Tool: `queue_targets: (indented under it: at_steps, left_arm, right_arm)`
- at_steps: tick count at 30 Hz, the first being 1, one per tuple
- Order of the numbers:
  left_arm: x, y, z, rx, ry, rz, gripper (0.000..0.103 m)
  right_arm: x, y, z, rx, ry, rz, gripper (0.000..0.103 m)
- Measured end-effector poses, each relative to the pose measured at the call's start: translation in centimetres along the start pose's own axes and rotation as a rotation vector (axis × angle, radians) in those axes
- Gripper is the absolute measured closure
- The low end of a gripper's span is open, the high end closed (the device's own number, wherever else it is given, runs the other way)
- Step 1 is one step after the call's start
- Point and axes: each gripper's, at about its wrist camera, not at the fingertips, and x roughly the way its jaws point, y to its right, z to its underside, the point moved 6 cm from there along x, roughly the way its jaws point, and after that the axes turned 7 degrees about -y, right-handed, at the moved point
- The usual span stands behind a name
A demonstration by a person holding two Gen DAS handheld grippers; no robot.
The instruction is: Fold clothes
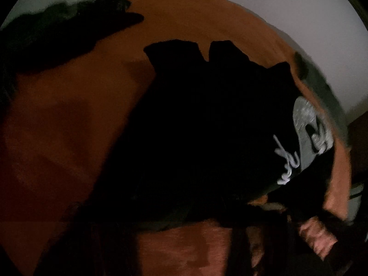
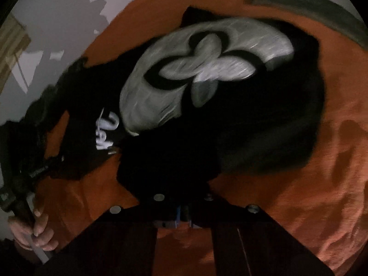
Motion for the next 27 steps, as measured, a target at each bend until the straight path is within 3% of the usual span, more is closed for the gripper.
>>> queue_targets:
  at_steps: [7, 10, 15, 19, 21, 23, 27]
  left_arm:
    - [-7.9, 2.2, -0.6, 0.012, 0.159, 0.075, 0.097]
    - [-9.9, 2.7, -1.3, -0.013, 0.172, 0.134, 0.097]
    - [-12.2, 4.1, -1.8, -0.065, 0.174, 0.295, 0.098]
    - [-17.3, 5.0, -3.3, -0.023, 0.32, 0.338, 0.098]
    - [-19.2, 5.2, -4.2, 0.005, 0.379, 0.342, 0.098]
    - [-18.9, 5.6, -4.9, 0.041, 0.385, 0.296, 0.098]
    - [-14.7, 6.0, -2.9, 0.082, 0.228, 0.265, 0.096]
  right_arm:
    - [-9.9, 6.1, -0.4, 0.099, 0.234, 0.07, 0.1]
    - [-14.9, 9.0, -0.4, 0.102, 0.352, 0.142, 0.1]
    - [-22.9, 15.2, 1.6, 0.247, 0.497, 0.277, 0.1]
    - [-29.5, 19.3, 4.1, 0.349, 0.604, 0.354, 0.1]
    - [-29.8, 20.4, 4.6, 0.355, 0.584, 0.376, 0.1]
    - [-27.9, 22.6, 5.1, 0.391, 0.485, 0.399, 0.1]
    - [-21.4, 27.4, 7.2, 0.53, 0.228, 0.387, 0.096]
